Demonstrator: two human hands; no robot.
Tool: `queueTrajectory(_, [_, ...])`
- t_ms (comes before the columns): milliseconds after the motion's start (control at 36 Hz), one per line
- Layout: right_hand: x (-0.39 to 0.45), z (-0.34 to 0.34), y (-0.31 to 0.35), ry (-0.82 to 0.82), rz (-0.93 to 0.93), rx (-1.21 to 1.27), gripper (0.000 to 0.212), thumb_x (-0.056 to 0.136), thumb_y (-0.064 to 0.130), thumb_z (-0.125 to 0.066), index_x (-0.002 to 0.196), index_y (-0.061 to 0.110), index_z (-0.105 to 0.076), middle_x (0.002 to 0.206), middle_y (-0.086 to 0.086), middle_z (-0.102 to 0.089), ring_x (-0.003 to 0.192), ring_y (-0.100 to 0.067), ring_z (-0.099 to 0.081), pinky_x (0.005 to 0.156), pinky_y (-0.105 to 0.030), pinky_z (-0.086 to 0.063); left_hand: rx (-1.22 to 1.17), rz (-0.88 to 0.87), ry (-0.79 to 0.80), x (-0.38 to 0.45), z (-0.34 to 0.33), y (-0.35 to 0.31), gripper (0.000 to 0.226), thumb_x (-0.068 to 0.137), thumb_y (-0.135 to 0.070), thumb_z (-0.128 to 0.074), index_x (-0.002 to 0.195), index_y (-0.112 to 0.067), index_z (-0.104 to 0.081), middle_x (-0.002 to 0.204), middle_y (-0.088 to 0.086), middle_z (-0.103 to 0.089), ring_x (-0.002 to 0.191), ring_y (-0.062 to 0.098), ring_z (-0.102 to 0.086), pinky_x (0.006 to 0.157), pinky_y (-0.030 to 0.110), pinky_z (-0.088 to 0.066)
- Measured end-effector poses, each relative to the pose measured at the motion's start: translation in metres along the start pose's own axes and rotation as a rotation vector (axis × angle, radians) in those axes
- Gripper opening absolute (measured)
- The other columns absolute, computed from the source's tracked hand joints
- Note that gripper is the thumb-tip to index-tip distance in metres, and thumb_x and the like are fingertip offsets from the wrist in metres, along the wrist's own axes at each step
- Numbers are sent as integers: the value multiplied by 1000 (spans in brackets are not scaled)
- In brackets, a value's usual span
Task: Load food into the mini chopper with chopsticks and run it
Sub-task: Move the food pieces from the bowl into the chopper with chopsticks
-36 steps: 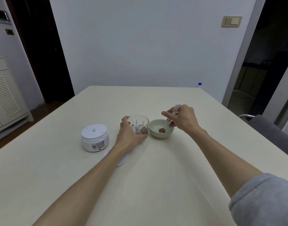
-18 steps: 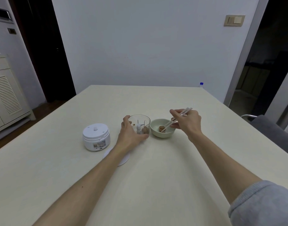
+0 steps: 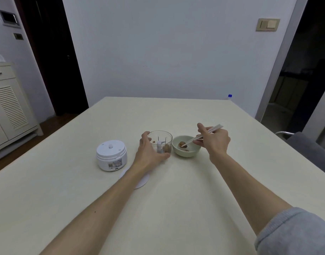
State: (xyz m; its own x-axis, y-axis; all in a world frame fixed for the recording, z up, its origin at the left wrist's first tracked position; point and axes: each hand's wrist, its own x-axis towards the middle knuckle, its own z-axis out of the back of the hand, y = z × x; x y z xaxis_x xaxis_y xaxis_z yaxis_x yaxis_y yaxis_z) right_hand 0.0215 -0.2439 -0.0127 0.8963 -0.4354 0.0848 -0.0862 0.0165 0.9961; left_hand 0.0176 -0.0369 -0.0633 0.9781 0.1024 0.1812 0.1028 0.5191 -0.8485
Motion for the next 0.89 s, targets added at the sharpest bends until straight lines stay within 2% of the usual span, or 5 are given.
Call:
queueTrajectory(111, [-1, 0, 9, -19, -70, 94, 23, 84, 25, -80, 83, 3, -74, 78, -17, -74, 51, -26, -73, 49, -19, -57, -11, -1, 8, 0, 1, 1, 107, 67, -27, -88, 148, -20, -18, 137, 1, -39, 111, 13, -42, 88, 24, -34])
queueTrajectory(417, [-8, -27, 41, 84, -119, 276, 22, 83, 24, -81, 84, 3, -74, 81, -18, -76, 60, -32, -76, 59, -28, -63, -39, -3, 43, 1, 5, 4, 109, 65, -29, -88, 148, -24, -18, 136, 0, -40, 116, 13, -43, 100, 31, -42])
queueTrajectory(611, [-20, -59, 44, 173, 2, 90, 21, 84, 24, -81, 76, 5, -73, 76, -15, -75, 52, -29, -73, 55, -29, -62, -74, -9, 95, 0, 12, 8, 110, 64, -33, -89, 148, -29, -19, 132, -7, -41, 120, 12, -44, 94, 26, -39])
queueTrajectory(722, [-25, -77, 38, 202, 87, -69, 25, 83, 28, -81, 75, 5, -73, 76, -16, -73, 54, -33, -73, 68, -44, -64, -82, -6, 116, -1, 15, 8, 108, 66, -30, -88, 149, -30, -19, 128, -11, -44, 116, 14, -51, 85, 23, -41])
queueTrajectory(889, [-29, -92, 34, 223, 119, -173, 29, 83, 28, -81, 82, 1, -73, 74, -13, -71, 57, -30, -74, 68, -44, -64, -69, -29, 136, -2, 17, 8, 105, 67, -30, -88, 147, -31, -20, 125, -12, -49, 94, -11, -54, 73, 17, -42])
